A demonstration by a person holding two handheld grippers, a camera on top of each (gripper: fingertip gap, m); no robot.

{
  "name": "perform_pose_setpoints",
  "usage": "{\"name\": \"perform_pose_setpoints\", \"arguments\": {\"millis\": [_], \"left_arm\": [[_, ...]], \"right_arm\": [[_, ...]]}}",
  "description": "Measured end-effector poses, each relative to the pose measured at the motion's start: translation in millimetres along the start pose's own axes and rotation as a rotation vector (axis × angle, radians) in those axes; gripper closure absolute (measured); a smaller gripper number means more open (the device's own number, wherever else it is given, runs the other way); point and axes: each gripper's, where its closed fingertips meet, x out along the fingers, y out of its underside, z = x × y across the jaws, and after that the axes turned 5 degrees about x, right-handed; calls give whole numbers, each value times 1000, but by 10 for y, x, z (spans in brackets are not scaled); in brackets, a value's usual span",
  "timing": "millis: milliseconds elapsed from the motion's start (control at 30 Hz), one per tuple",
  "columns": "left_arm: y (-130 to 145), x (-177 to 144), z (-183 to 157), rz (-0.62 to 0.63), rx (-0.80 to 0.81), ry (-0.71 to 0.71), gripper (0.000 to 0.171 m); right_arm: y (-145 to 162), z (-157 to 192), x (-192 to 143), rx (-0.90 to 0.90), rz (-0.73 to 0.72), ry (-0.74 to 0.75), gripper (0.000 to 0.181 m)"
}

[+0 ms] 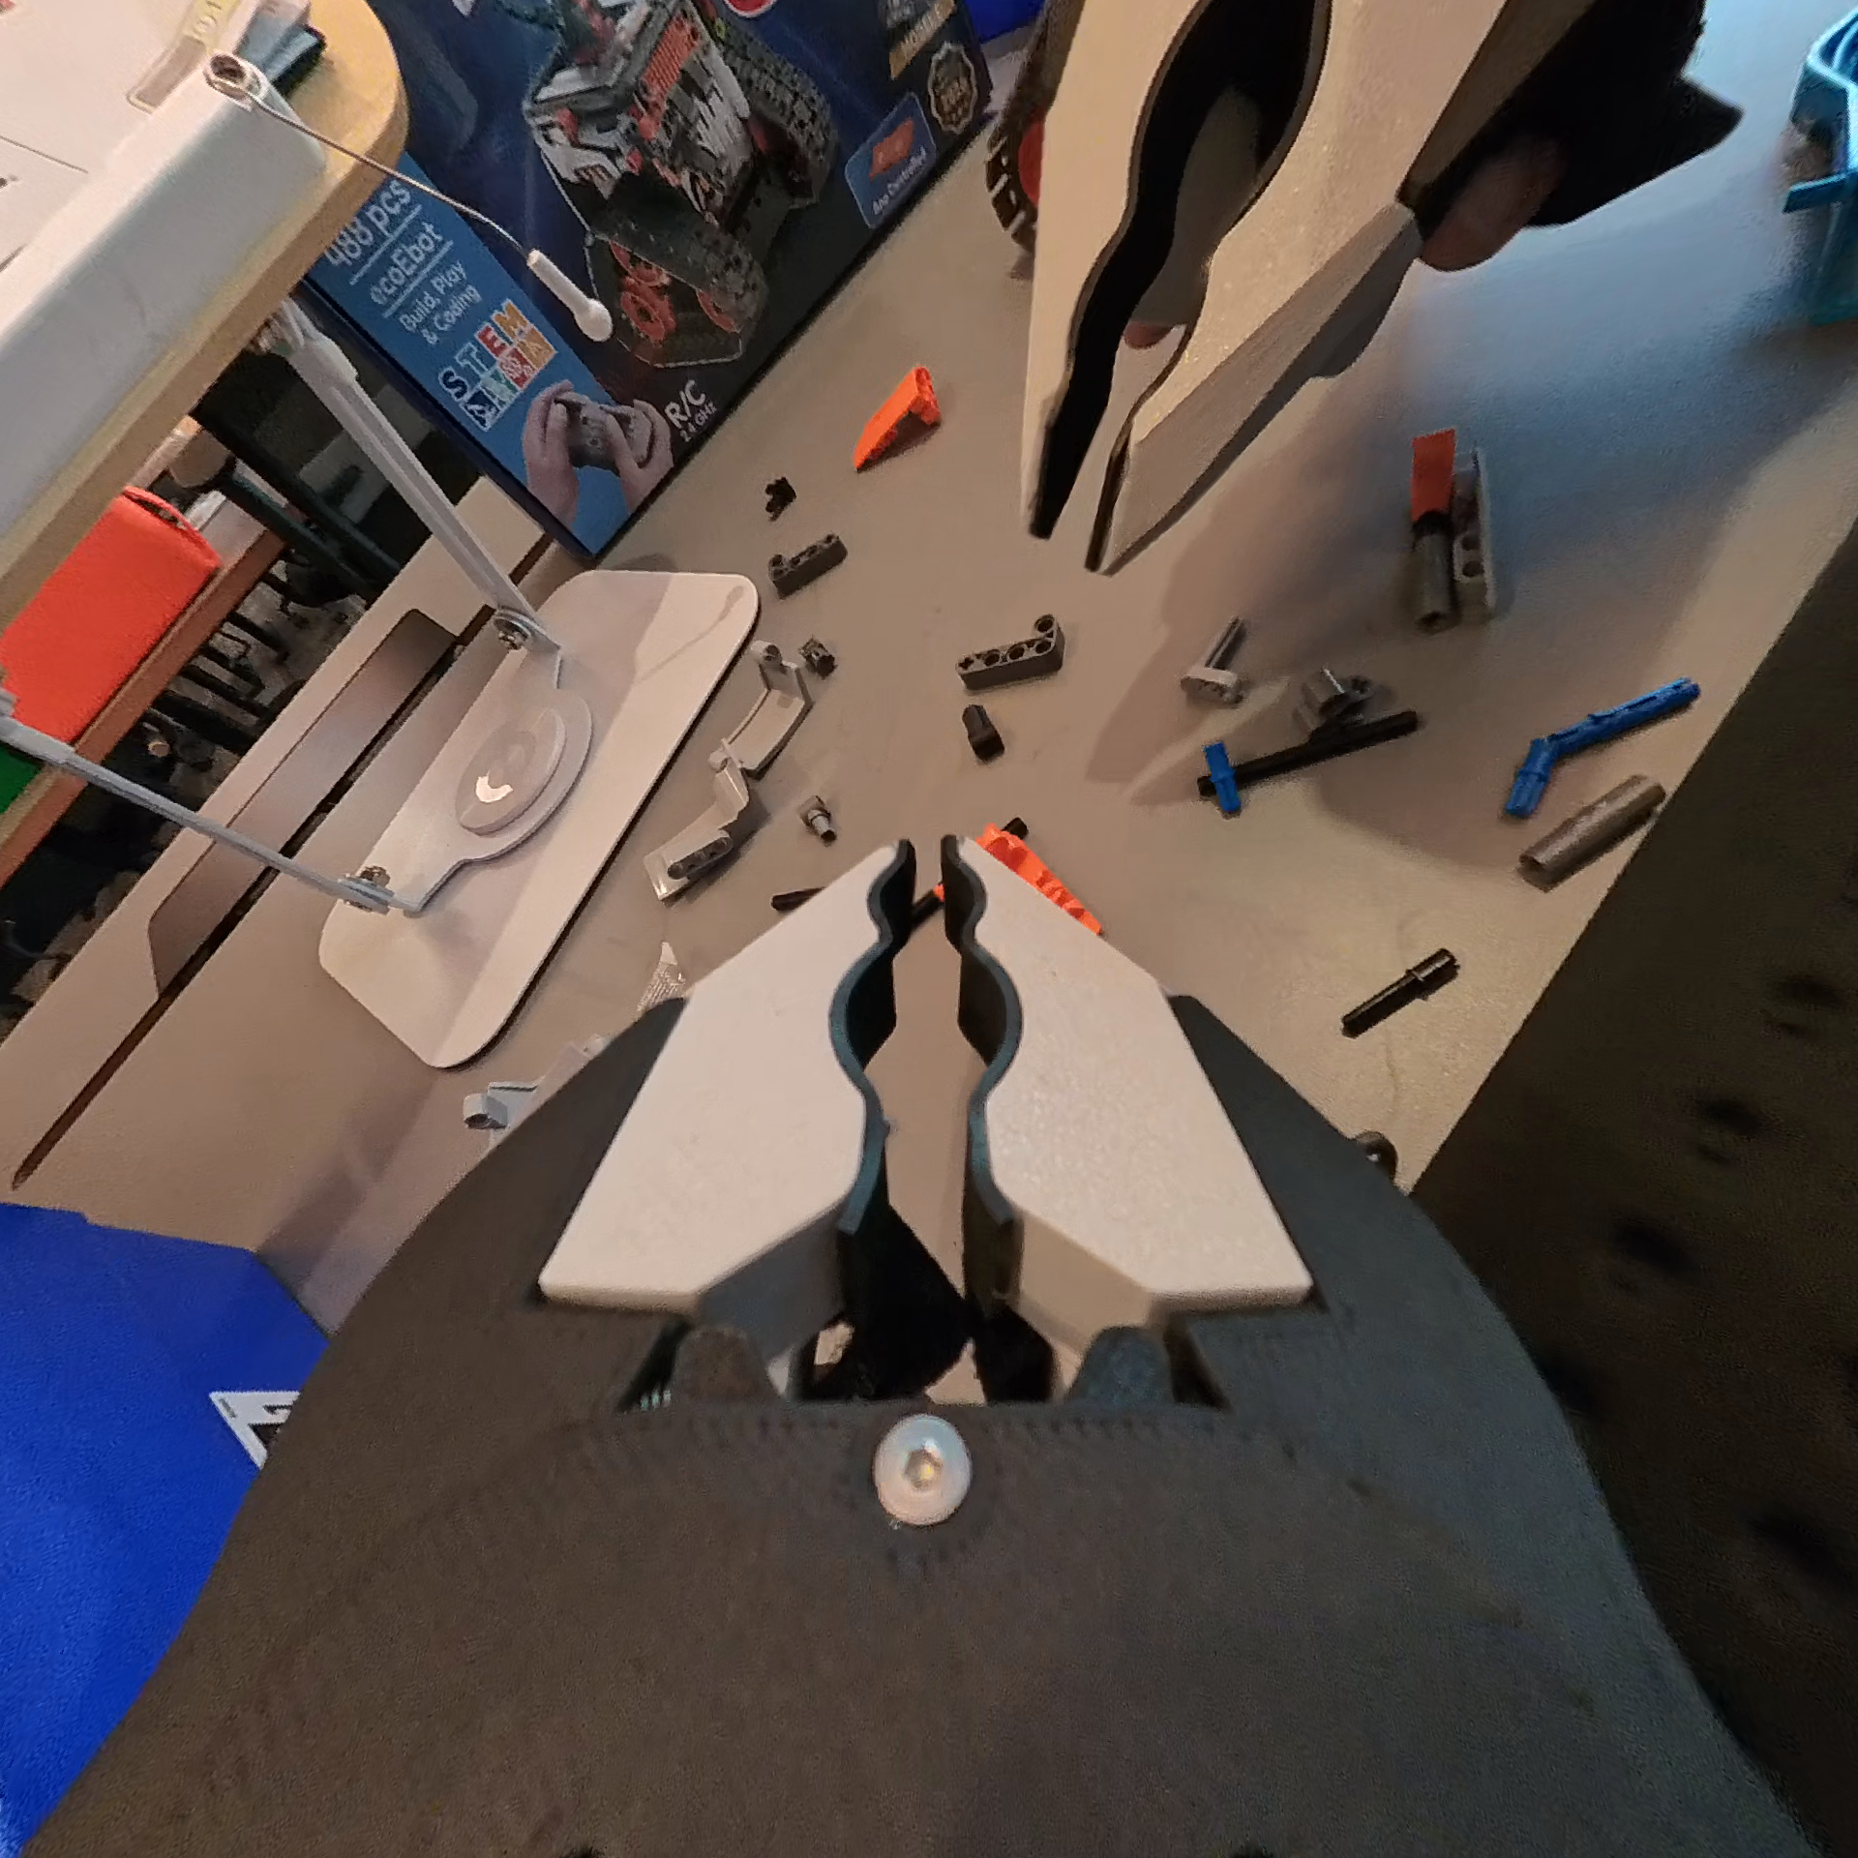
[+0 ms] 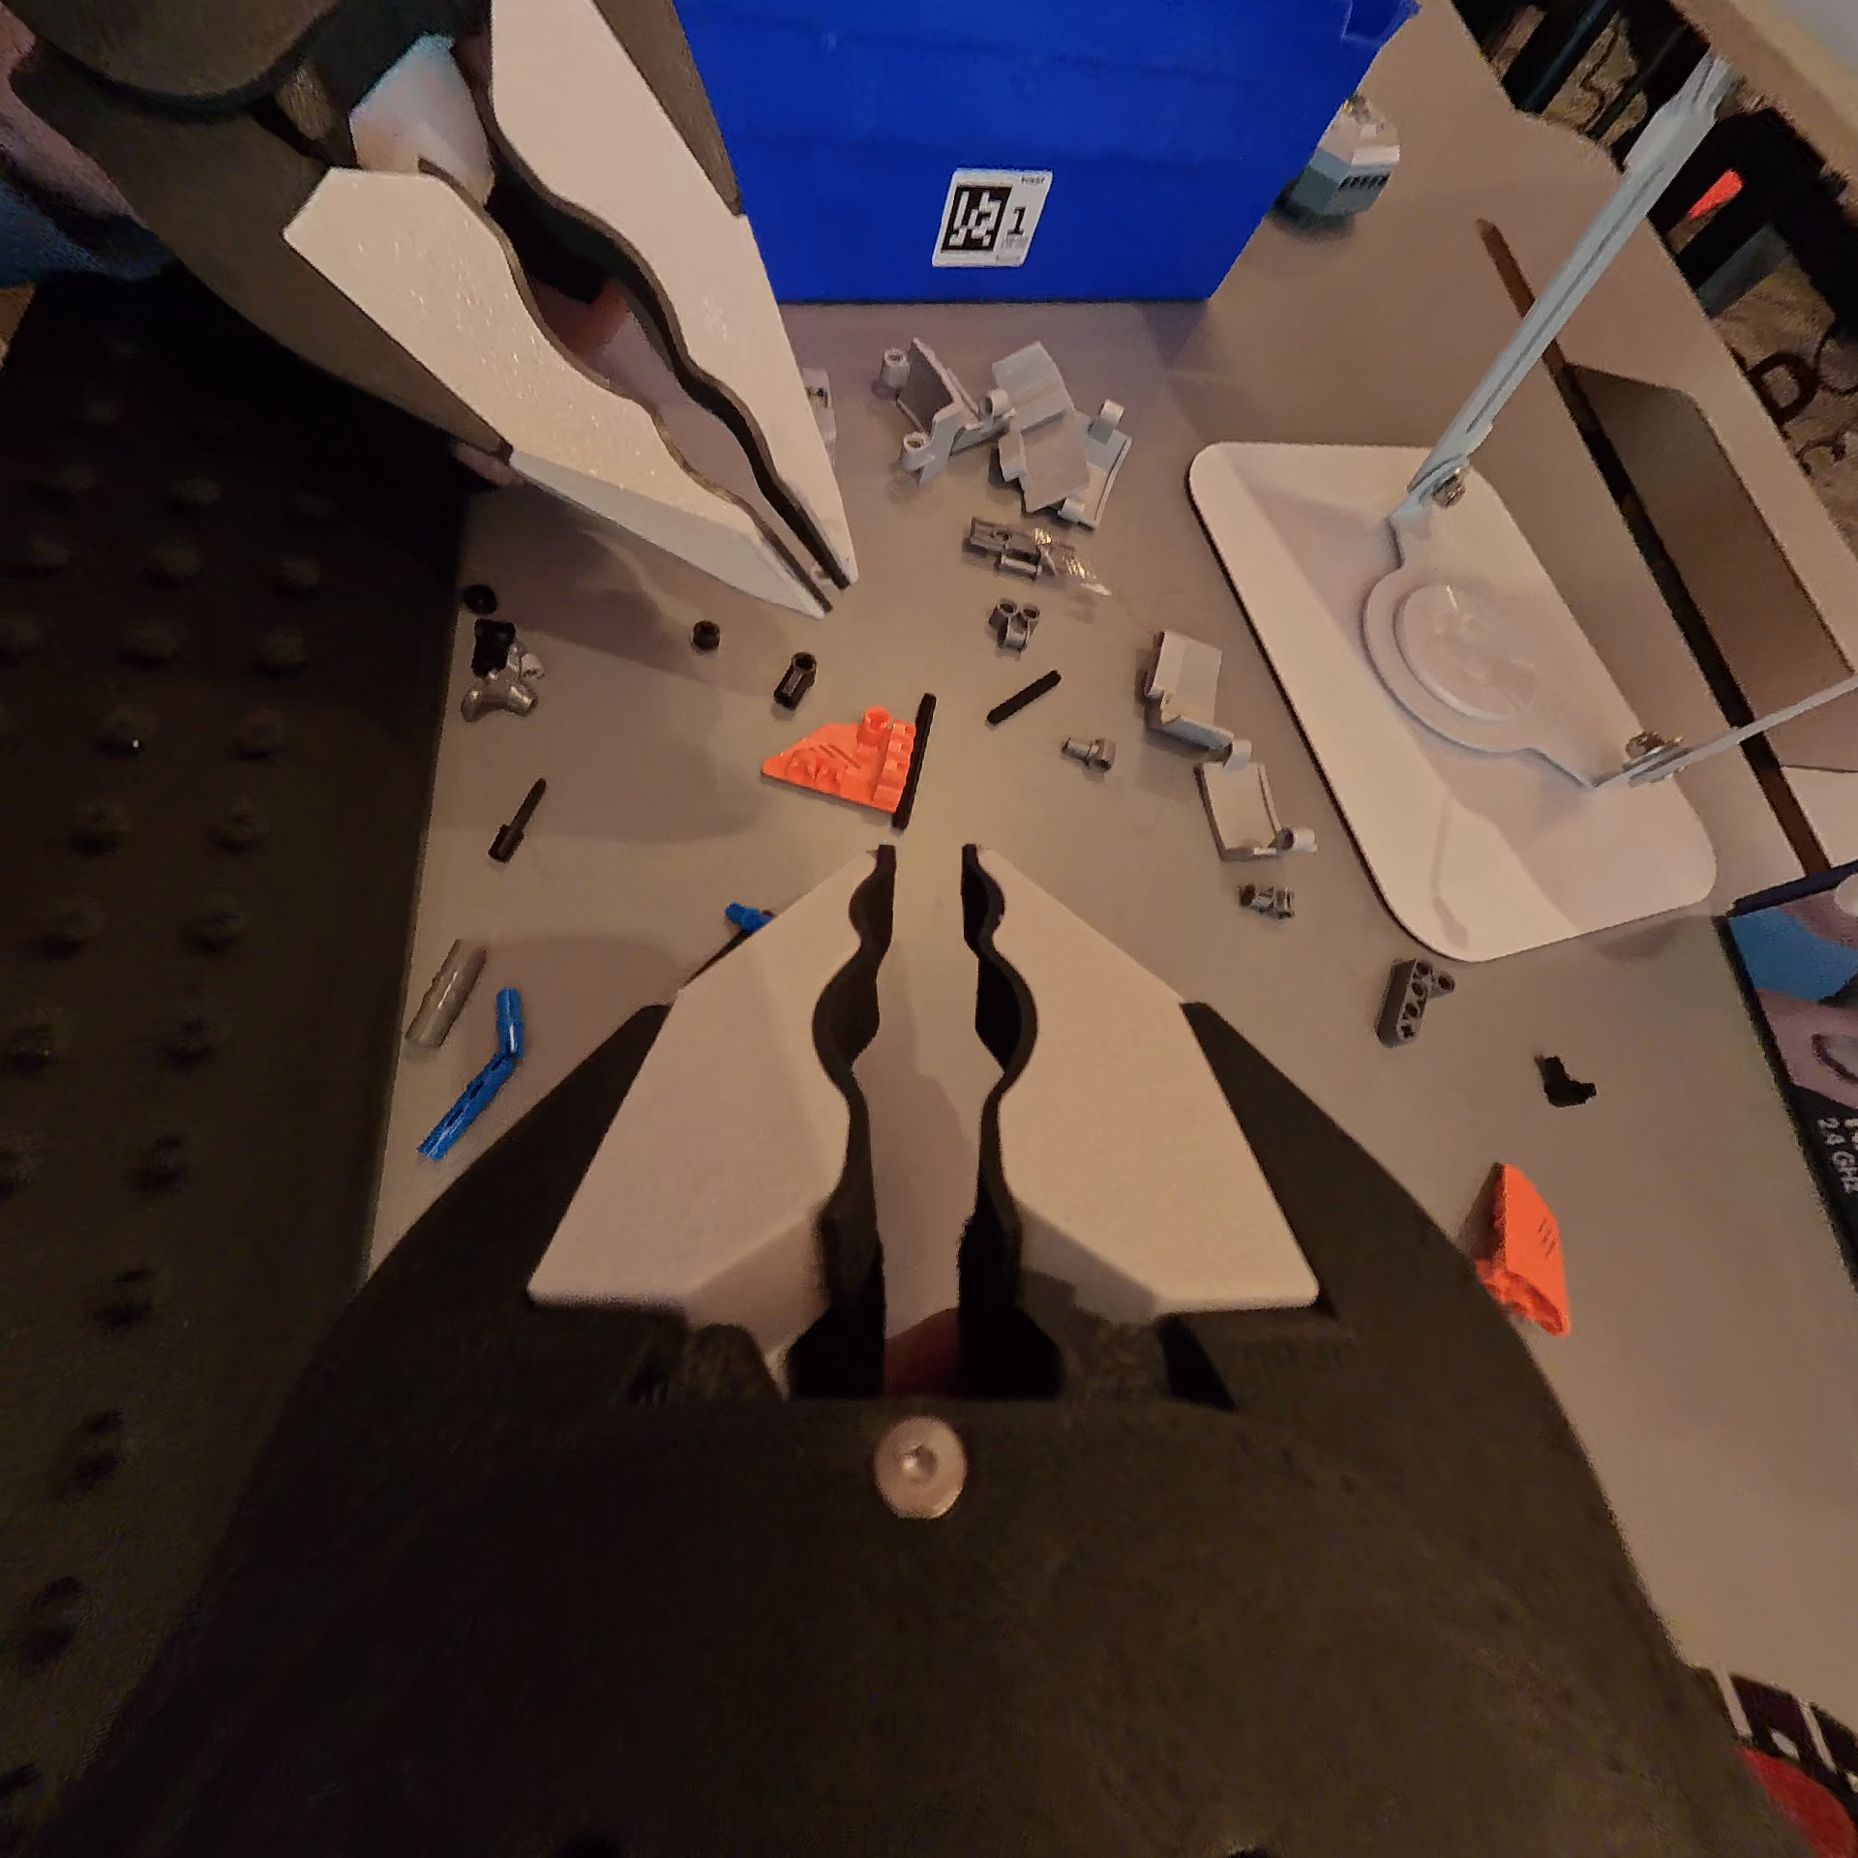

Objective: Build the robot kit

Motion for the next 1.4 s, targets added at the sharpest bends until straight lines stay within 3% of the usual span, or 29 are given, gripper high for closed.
{"name": "perform_pose_setpoints", "arguments": {"millis": [333,733,1000,1400], "left_arm": [[9,103,-475,83,74,297,163],[-106,356,-647,132,149,403,157],[2,374,-698,183,163,410,167],[-215,325,-627,59,309,275,169]], "right_arm": [[168,95,-84,-8,62,-32,170],[323,253,-54,-19,128,-90,170],[331,281,-30,-9,128,-107,170],[290,351,72,6,100,-131,171]]}}
